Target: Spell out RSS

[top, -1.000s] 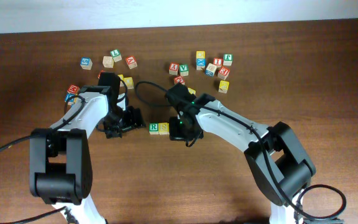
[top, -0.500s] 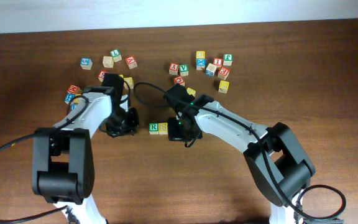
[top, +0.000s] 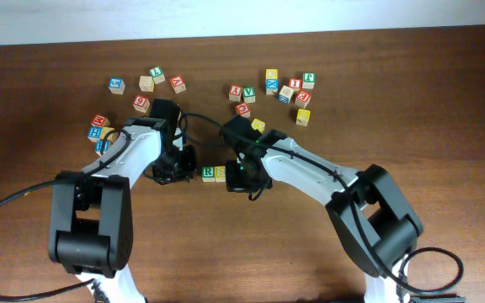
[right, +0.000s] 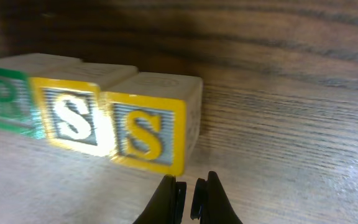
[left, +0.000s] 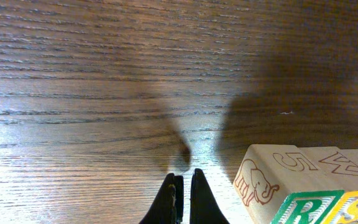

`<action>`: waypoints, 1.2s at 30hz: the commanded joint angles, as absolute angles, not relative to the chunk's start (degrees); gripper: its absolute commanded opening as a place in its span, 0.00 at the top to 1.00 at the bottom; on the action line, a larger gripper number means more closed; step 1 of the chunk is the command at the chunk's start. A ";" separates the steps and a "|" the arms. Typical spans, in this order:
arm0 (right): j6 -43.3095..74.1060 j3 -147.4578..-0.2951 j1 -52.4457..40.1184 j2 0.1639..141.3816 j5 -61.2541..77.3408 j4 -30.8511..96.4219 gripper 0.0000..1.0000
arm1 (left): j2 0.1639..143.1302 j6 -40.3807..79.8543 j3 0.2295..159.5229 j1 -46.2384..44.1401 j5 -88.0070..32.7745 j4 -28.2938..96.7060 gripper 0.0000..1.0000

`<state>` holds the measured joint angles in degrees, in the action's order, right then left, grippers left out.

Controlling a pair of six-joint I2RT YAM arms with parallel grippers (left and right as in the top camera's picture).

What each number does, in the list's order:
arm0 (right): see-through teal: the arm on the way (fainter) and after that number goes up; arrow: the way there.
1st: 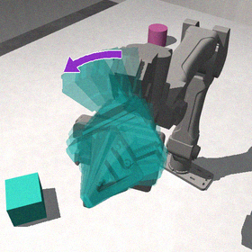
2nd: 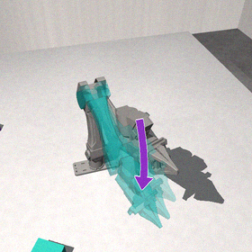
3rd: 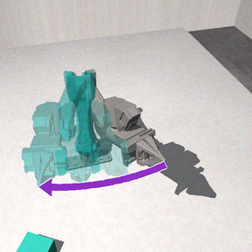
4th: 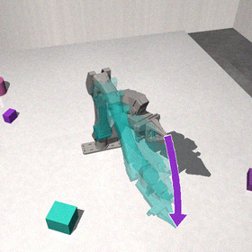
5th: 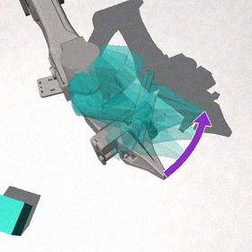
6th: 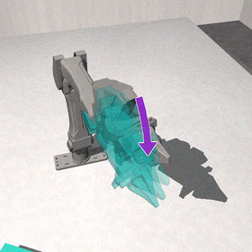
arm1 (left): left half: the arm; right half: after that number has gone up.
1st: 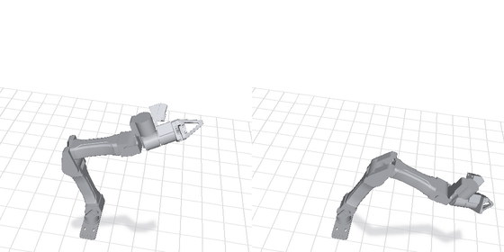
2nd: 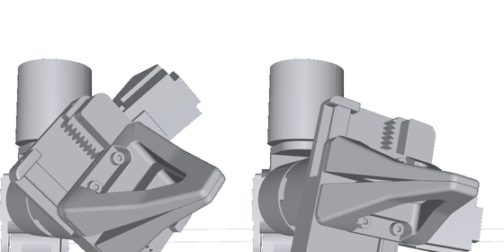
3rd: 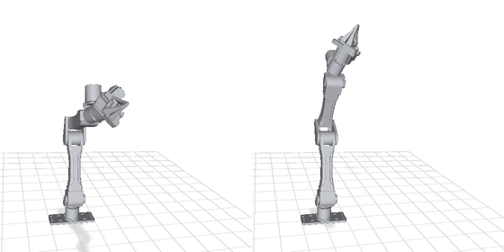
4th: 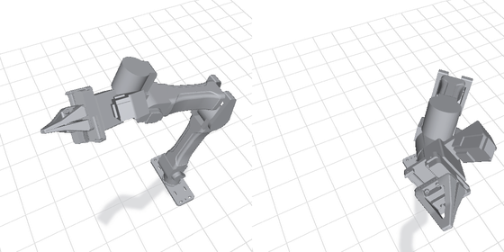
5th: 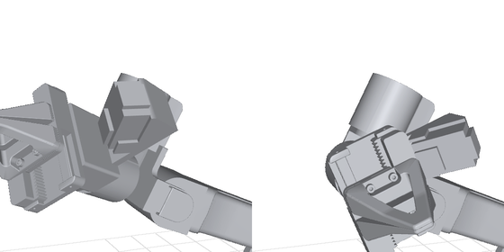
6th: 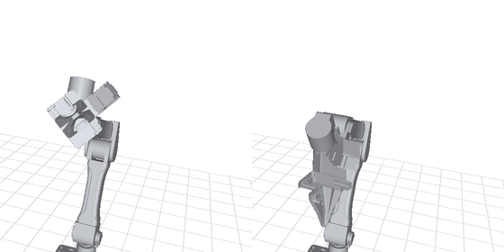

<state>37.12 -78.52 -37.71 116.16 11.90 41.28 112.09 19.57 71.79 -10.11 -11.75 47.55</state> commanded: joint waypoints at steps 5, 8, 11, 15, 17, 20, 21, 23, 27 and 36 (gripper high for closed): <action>37.12 -77.97 -38.24 118.13 12.29 40.10 0.96 | 112.81 20.36 71.29 -10.02 -11.49 47.57 0.98; 37.12 -77.97 -38.24 118.13 12.27 39.35 0.96 | 112.81 20.36 71.29 -10.02 -11.49 47.53 0.98; 37.12 -77.97 -38.24 118.13 12.29 38.96 0.96 | 112.81 20.36 71.29 -10.02 -11.51 47.55 0.98; 37.12 -77.97 -38.24 118.13 12.47 38.94 0.96 | 112.81 20.36 71.29 -10.02 -11.49 47.55 0.97; 37.12 -77.97 -38.24 118.13 12.47 38.92 0.96 | 112.81 20.36 71.29 -10.02 -11.49 47.55 0.97; 37.12 -77.97 -38.26 118.13 13.34 38.92 0.96 | 112.81 20.36 71.29 -10.02 -11.49 47.51 0.97; 37.12 -77.97 -38.24 118.13 13.34 38.92 0.96 | 112.81 20.36 71.29 -10.02 -11.49 47.48 0.97; 37.12 -78.00 -38.24 118.13 13.32 38.96 0.96 | 112.81 20.36 71.29 -10.02 -11.49 47.51 0.97; 37.12 -78.17 -38.24 117.99 13.34 39.38 0.96 | 112.81 20.36 71.29 -10.02 -11.51 47.66 0.97; 36.21 -80.31 -36.86 113.56 13.26 45.74 0.96 | 112.81 20.36 71.29 -10.02 -11.57 47.64 1.00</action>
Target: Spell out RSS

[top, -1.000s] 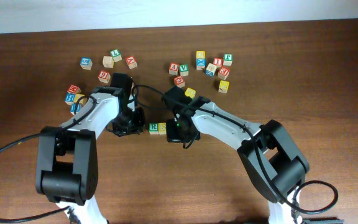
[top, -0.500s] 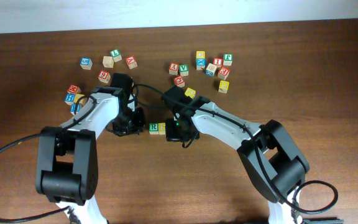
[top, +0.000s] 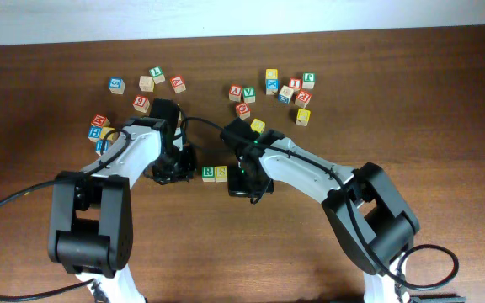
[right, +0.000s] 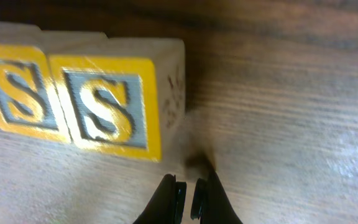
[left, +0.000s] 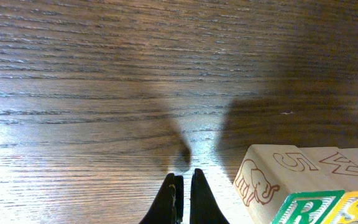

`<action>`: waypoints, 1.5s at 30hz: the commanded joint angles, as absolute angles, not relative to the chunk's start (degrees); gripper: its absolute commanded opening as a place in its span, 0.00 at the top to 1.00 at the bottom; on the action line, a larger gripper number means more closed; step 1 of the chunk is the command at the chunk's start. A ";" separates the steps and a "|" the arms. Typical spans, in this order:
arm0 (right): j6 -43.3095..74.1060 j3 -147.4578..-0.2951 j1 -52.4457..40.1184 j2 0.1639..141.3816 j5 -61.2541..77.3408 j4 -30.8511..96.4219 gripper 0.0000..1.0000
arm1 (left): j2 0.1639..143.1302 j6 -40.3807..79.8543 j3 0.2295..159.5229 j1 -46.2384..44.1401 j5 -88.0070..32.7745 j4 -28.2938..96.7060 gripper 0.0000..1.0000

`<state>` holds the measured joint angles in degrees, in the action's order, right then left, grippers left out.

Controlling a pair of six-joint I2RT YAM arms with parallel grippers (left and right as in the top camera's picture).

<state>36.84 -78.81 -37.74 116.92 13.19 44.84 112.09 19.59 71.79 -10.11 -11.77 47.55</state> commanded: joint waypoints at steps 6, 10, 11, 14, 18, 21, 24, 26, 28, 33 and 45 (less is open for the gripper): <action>34.28 -80.38 -29.91 113.56 13.34 46.15 0.96 | 112.81 20.32 71.29 -10.02 -11.57 47.59 1.00; 34.30 -80.36 -29.06 113.75 13.54 44.91 0.96 | 112.81 20.32 71.29 -10.09 -11.99 47.27 1.00; 34.30 -80.36 -29.50 113.84 13.52 44.66 0.96 | 112.81 20.32 71.29 -10.13 -12.27 47.22 1.00; 34.39 -80.31 -31.20 114.13 13.54 42.94 0.96 | 112.81 20.32 71.29 -10.66 -12.62 47.20 1.00; 35.00 -80.31 -32.71 114.80 13.61 41.04 0.96 | 112.81 20.29 71.29 -11.38 -12.64 47.18 1.00; 35.03 -80.31 -33.23 115.50 13.76 40.40 0.96 | 112.81 19.84 71.29 -12.16 -12.64 47.03 1.00; 35.40 -80.31 -33.36 116.05 13.93 39.81 0.96 | 112.81 19.86 71.29 -12.71 -12.64 46.92 1.00; 35.40 -80.31 -33.36 116.27 14.55 39.11 0.96 | 112.81 19.86 71.29 -12.71 -12.64 46.85 1.00; 35.42 -80.31 -33.41 116.60 15.38 38.39 0.96 | 112.81 19.86 71.29 -12.71 -12.64 46.78 1.00; 35.42 -80.31 -33.41 116.84 16.12 37.82 0.96 | 112.81 19.86 71.29 -12.71 -12.64 46.72 1.00; 35.42 -80.31 -33.41 116.86 16.12 37.74 0.96 | 112.81 16.36 71.29 -12.75 -15.25 46.72 1.00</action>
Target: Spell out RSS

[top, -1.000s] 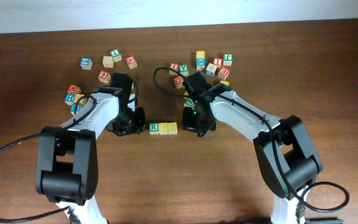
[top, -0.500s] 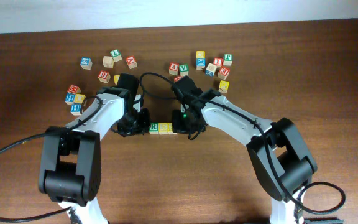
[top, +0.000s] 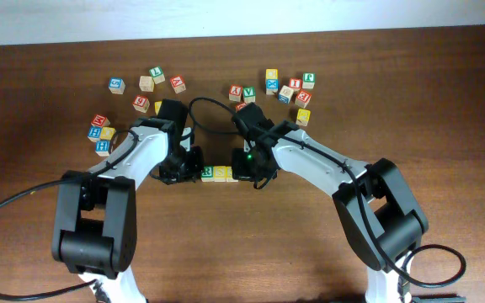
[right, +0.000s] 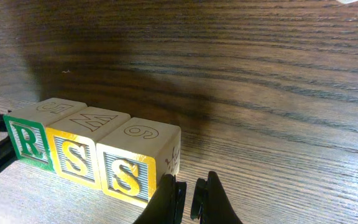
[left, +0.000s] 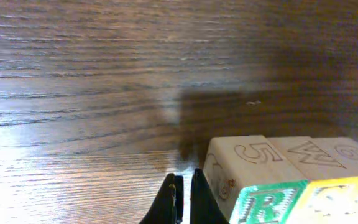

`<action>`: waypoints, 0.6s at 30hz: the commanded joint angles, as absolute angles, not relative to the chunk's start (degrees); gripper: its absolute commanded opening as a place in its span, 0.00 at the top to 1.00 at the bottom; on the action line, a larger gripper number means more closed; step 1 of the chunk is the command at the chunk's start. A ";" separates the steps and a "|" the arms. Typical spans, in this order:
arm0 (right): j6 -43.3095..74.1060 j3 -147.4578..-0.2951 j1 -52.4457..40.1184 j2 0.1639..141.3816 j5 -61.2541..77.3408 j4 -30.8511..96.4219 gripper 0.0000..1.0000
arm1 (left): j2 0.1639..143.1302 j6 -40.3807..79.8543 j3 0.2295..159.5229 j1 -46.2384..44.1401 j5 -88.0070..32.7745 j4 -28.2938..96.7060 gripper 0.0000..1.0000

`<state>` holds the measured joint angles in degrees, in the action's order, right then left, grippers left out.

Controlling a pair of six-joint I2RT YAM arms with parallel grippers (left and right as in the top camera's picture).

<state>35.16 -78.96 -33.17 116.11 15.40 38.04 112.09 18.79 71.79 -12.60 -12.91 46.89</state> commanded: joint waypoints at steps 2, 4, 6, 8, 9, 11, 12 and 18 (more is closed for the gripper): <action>35.42 -80.31 -33.41 116.86 16.12 37.67 0.96 | 112.81 16.38 71.31 -12.75 -15.27 46.72 1.00; 35.42 -80.31 -33.41 116.86 16.12 37.67 0.96 | 112.81 16.36 71.29 -12.75 -15.27 46.72 1.00; 35.42 -80.31 -33.41 116.86 16.12 37.65 0.96 | 112.81 15.25 71.29 -12.75 -15.46 46.57 1.00; 35.42 -80.31 -33.41 116.86 16.12 37.65 0.96 | 112.81 15.09 71.31 -12.75 -15.49 46.54 1.00; 35.42 -80.31 -33.41 116.86 16.12 37.65 0.96 | 112.81 15.05 71.31 -12.75 -15.49 46.57 1.00; 35.42 -80.31 -33.41 116.86 16.10 37.65 0.96 | 112.81 14.87 71.29 -12.75 -15.44 46.57 1.00; 35.40 -80.31 -33.41 116.86 16.10 37.65 0.96 | 112.81 14.90 71.29 -12.75 -15.44 46.57 1.00; 35.35 -80.34 -33.26 116.71 15.88 37.71 0.96 | 112.81 14.92 71.31 -12.32 -15.14 47.00 1.00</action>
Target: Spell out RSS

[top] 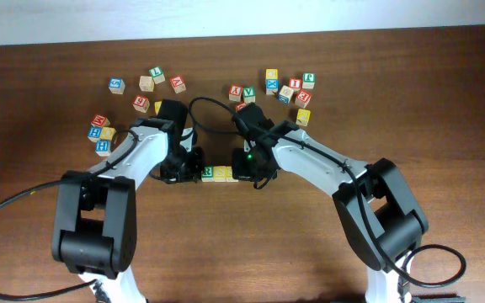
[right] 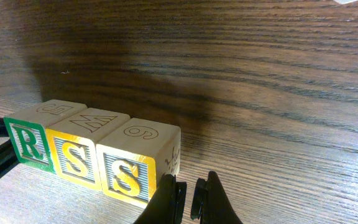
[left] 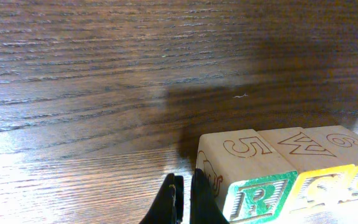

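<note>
Three wooden blocks lie in a tight row mid-table: a green R [right: 27, 144], a yellow S [right: 74, 157] and a second yellow S [right: 129, 174]. The left wrist view has the R [left: 253, 199] at the lower right. My left gripper [left: 186, 186] is shut and empty, its right finger against the R's left side. My right gripper [right: 186, 186] is shut and empty, its left finger at the last S's right side. From overhead the R [top: 207, 173] and first S [top: 220, 173] lie between my left gripper [top: 183, 168] and right gripper [top: 244, 172].
Loose letter blocks are scattered at the back: one group at the back left [top: 146, 82], one at the far left [top: 99, 135] and one at the back right [top: 286, 88]. A black cable [top: 205, 105] loops behind the two wrists.
My left gripper has edged closer to the R block, and its finger now touches the block's side. The right gripper and the row of blocks stand as before.
First the R, S, S row lay with my shut left gripper a short gap from the R and my shut right gripper by the last S. Then the right gripper was close beside that S. Later both wrists stood further back, flanking the tight row, as now.
</note>
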`<action>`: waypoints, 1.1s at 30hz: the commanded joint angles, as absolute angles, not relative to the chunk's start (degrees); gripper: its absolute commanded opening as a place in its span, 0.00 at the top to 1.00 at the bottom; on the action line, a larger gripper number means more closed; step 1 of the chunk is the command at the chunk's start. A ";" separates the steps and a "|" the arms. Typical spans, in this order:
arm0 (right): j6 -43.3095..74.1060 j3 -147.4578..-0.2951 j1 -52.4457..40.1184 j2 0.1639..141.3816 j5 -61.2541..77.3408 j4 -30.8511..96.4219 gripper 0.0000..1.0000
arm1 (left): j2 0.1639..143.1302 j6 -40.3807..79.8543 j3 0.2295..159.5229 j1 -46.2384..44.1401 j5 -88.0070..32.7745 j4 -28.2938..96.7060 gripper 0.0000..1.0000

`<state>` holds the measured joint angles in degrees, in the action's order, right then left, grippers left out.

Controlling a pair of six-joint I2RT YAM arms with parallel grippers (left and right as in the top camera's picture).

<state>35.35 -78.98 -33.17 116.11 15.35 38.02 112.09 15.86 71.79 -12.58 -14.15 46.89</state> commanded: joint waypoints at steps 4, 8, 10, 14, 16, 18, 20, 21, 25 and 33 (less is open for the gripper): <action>34.72 -81.62 -32.84 116.18 14.92 40.51 0.96 | 112.81 14.92 71.31 -10.76 -12.69 48.14 1.00; 34.48 -83.90 -32.42 116.07 11.44 47.07 0.95 | 112.81 14.90 71.31 -8.49 -10.83 49.34 1.00; 34.11 -83.92 -32.45 116.09 12.75 48.36 0.95 | 112.81 14.90 71.31 -7.57 -10.59 49.63 1.00; 33.23 -83.92 -33.15 116.09 13.30 47.97 0.91 | 112.81 14.92 71.31 -7.33 -10.76 49.32 1.00; 33.28 -83.90 -33.12 116.16 13.30 46.63 0.91 | 112.81 14.92 71.31 -7.68 -11.92 48.88 1.00; 33.45 -83.90 -33.12 116.42 13.28 45.78 0.92 | 112.81 14.92 71.31 -8.08 -12.67 48.29 1.00; 33.47 -83.90 -33.15 117.21 13.30 45.21 0.92 | 112.81 14.94 71.31 -8.75 -12.71 47.35 1.00; 33.71 -83.90 -33.15 117.67 13.30 45.19 0.92 | 112.81 15.00 71.31 -9.13 -12.75 46.83 1.00; 33.91 -83.88 -33.15 119.33 13.37 44.36 0.96 | 112.81 15.81 71.31 -10.13 -13.47 44.95 1.00; 33.91 -83.85 -33.15 119.39 13.56 43.05 0.96 | 112.81 15.81 71.31 -12.64 -15.64 42.46 1.00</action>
